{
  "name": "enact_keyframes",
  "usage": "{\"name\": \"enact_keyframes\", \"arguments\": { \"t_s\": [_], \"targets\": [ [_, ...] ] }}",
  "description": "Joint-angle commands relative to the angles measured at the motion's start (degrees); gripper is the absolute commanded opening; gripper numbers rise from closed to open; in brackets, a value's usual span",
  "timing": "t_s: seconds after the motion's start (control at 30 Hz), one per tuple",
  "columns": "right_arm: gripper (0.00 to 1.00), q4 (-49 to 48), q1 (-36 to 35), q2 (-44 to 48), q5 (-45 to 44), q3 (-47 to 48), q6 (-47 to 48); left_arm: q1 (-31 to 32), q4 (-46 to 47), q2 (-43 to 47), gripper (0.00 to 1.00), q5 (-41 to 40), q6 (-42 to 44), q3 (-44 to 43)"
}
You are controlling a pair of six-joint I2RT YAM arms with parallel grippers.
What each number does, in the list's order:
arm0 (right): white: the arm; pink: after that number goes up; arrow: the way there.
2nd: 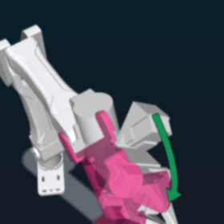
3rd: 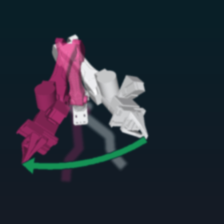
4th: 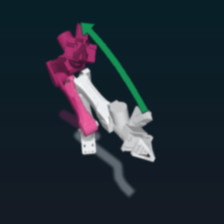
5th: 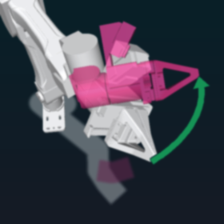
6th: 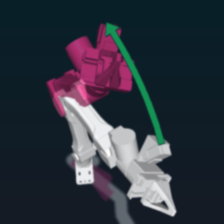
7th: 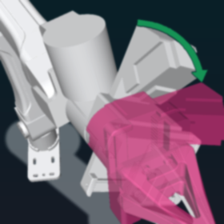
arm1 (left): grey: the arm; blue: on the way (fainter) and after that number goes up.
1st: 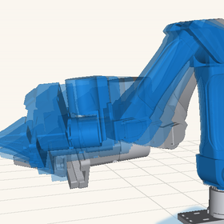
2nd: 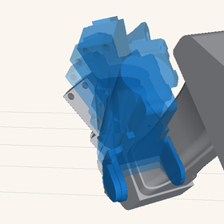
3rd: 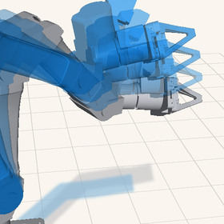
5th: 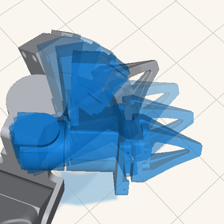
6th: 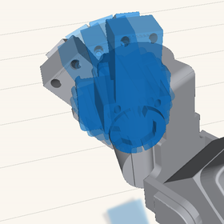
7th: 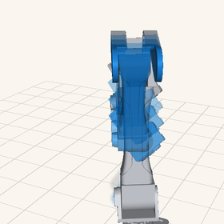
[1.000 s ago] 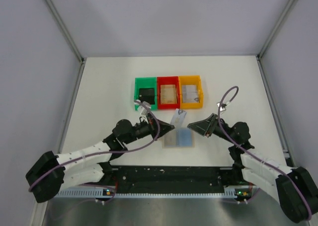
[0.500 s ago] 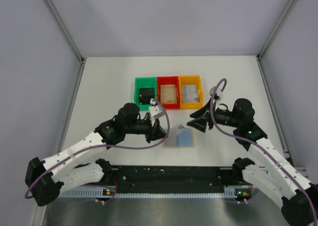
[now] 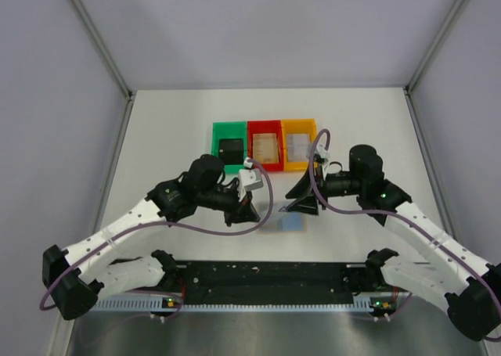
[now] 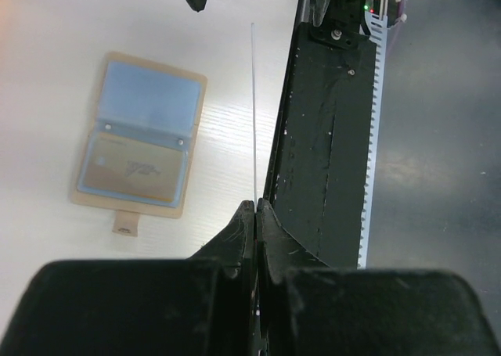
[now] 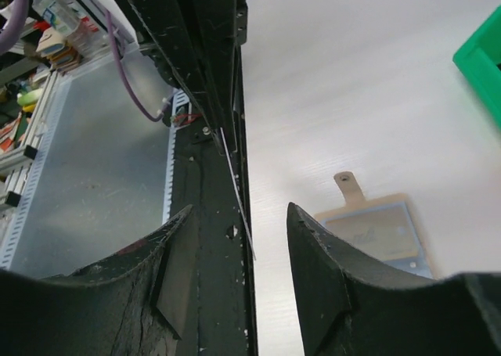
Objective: Take the credit cards out of the card holder
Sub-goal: Place the credit card in the storage box.
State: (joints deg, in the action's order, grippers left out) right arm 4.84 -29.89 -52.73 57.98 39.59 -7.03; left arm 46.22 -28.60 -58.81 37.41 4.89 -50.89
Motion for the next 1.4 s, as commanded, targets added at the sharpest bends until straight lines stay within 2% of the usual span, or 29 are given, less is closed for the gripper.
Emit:
{"name": "enact_keyframes", "arguments": {
  "t_s": [0.0, 0.13, 0.43, 0.53, 0.67, 0.7, 0.73, 0.83, 1.0, 1.1, 1.17, 1.27, 1.37],
  "targets": [
    [0.48, 0.7, -2.2, -1.9, 2.2, 4.5, 3.9, 0.0, -2.5, -1.0, 0.0, 1.8, 2.6, -3.1],
    [0.43, 1.1, -3.7, -4.1, 1.8, 6.0, 4.7, 0.0, -2.6, -1.0, 0.0, 2.2, 2.8, -3.6],
    [0.39, 4.4, -6.9, -8.0, 1.2, 8.0, 6.7, -0.1, -3.0, -1.8, 0.0, 2.8, 3.1, -4.5],
    [0.33, 4.6, -7.3, -8.4, 1.1, 8.1, 6.7, -0.1, -3.7, -2.3, 0.0, 2.8, 3.6, -4.8],
    [0.05, 4.7, -7.3, -8.9, 1.0, 8.2, 8.9, -0.1, -5.3, -2.2, 0.0, 0.8, 4.2, -5.4],
    [0.0, 4.7, -7.3, -9.1, 1.2, 8.1, 9.0, -0.1, -5.4, -1.8, 0.0, -0.2, 4.1, -5.3],
    [0.0, 4.7, -7.2, -9.1, 1.1, 8.1, 9.1, -0.1, -5.3, -1.5, 0.0, -1.4, 3.8, -5.2],
    [0.0, 4.7, -7.2, -9.5, 0.5, 8.4, 9.5, -0.2, -5.4, -0.1, 0.12, -7.6, 2.0, -5.2],
    [0.0, 4.7, -4.0, -10.8, -0.6, 9.1, 9.7, -1.0, -4.5, 4.2, 0.58, -18.4, -0.1, -4.1],
    [0.0, 4.7, 1.0, -11.8, -3.0, 8.9, 9.9, -2.9, -3.1, 8.9, 0.7, -26.9, -1.0, -2.5],
    [0.0, 4.7, 5.4, -12.7, -5.0, 9.1, 10.5, -4.8, -1.1, 12.8, 0.74, -33.3, -1.7, -0.1],
    [0.0, 4.5, 10.7, -15.8, -9.2, 11.1, 11.4, -9.5, 2.9, 18.7, 0.75, -39.1, -3.0, 3.9],
    [0.0, 4.5, 16.1, -21.4, -10.1, 15.1, 12.2, -14.4, 6.8, 23.1, 0.75, -40.4, -4.1, 7.7]
  ]
}}
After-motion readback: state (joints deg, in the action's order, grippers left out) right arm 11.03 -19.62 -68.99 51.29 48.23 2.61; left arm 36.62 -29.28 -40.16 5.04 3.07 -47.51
